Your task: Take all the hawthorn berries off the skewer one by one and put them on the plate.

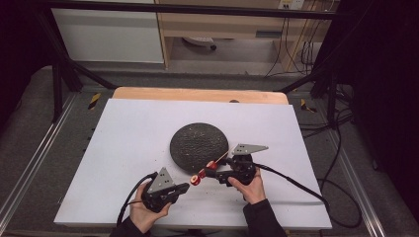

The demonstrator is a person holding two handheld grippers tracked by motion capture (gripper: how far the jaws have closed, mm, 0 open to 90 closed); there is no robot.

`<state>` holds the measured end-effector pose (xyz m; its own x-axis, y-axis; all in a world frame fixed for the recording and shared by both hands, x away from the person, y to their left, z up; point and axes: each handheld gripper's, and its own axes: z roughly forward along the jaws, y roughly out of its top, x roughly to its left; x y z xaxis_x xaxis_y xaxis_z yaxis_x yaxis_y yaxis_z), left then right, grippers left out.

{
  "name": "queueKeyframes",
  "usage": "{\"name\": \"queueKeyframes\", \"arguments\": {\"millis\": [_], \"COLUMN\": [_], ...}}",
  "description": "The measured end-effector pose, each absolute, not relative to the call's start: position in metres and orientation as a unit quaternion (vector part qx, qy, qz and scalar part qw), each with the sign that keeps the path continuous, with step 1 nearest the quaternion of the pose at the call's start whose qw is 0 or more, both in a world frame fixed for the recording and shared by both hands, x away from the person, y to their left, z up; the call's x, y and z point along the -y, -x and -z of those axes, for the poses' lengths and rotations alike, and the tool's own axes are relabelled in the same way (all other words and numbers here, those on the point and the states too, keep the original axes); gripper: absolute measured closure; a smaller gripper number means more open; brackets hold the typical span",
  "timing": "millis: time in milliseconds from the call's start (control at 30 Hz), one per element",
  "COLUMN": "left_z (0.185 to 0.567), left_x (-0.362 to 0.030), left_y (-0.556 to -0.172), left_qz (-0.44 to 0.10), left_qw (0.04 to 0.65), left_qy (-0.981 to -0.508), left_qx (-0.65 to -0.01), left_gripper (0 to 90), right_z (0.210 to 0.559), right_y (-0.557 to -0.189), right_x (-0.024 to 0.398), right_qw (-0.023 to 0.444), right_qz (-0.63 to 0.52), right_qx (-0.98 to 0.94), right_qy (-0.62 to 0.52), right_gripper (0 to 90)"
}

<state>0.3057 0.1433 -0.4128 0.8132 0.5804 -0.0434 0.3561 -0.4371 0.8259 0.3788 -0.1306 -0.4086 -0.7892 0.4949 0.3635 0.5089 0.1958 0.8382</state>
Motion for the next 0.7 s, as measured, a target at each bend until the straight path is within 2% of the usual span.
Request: {"name": "queueKeyframes", "arguments": {"millis": [200, 333, 700], "left_z": [0.4147, 0.4155, 0.4164], "left_x": [-0.1471, -0.1485, -0.1513], "left_y": [-0.3073, -0.3078, -0.308], "left_qz": [-0.121, -0.116, -0.119], "left_qw": [0.452, 0.457, 0.456], "left_qy": [-0.838, -0.837, -0.838], "left_qx": [-0.281, -0.279, -0.277], "left_gripper": [88.1, 88.1, 88.1], "right_z": [0.4079, 0.4075, 0.4038], "right_y": [-0.3805, -0.3807, -0.3823], "right_x": [0.1312, 0.1321, 0.1354], "right_qw": [0.025, 0.021, 0.012], "right_qz": [0.546, 0.543, 0.544], "right_qx": [0.773, 0.776, 0.772], "right_qy": [0.321, 0.319, 0.328], "right_gripper": [51.7, 59.3, 59.8]}}
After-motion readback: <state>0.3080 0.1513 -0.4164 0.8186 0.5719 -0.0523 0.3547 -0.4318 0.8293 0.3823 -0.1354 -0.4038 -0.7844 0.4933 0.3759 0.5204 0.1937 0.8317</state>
